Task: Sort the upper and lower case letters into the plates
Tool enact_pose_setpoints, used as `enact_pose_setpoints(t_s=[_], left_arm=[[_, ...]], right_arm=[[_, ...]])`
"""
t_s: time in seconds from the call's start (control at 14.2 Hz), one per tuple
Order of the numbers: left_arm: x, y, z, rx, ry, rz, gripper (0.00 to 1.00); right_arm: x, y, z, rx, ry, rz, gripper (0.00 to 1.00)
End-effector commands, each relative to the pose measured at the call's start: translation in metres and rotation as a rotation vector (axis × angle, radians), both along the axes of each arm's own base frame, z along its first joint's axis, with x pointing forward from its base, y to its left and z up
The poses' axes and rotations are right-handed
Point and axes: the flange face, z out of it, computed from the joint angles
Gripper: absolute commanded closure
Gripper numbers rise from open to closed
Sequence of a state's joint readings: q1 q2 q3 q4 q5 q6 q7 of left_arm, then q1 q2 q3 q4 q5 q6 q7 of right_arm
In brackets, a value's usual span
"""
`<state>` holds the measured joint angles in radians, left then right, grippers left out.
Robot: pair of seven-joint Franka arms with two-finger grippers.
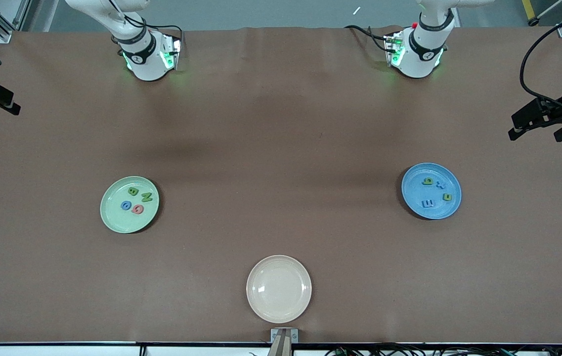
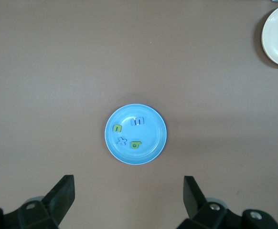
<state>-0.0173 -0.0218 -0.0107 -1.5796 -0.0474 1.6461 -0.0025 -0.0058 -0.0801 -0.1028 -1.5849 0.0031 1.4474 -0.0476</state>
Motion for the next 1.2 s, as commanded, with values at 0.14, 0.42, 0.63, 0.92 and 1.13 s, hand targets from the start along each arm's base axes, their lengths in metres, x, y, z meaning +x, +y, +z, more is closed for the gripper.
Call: enact_pose_setpoints(t_s=[0.14,0.42,0.63,0.92,1.13], left_arm=[[0.0011,0.0003,0.0022,-0.006,0.010,0.001,0.00],[0.0011,0.0003,0.0022,-0.006,0.010,0.001,0.00],[0.0011,0.0003,0.0022,-0.006,0.010,0.001,0.00],[0.0011,0.0003,0.0022,-0.006,0.010,0.001,0.00],[0.0011,0.0003,0.0022,-0.006,0.010,0.001,0.00]], right_arm=[[-0.0004,0.0035,-0.0045,0.034,-0.012,0.012,0.00],[-0.0027,0.0043,-0.0044,0.034,-0.009,0.017,0.00],[-0.0031,0.0049,-0.0037,0.025,-0.010,0.022,0.00],[-0.0029,0.0003,-0.0043,0.021,-0.010,0.031,0.00],[-0.0030,-0.0018,-0.0043,0.003,-0.009,0.030,0.00]])
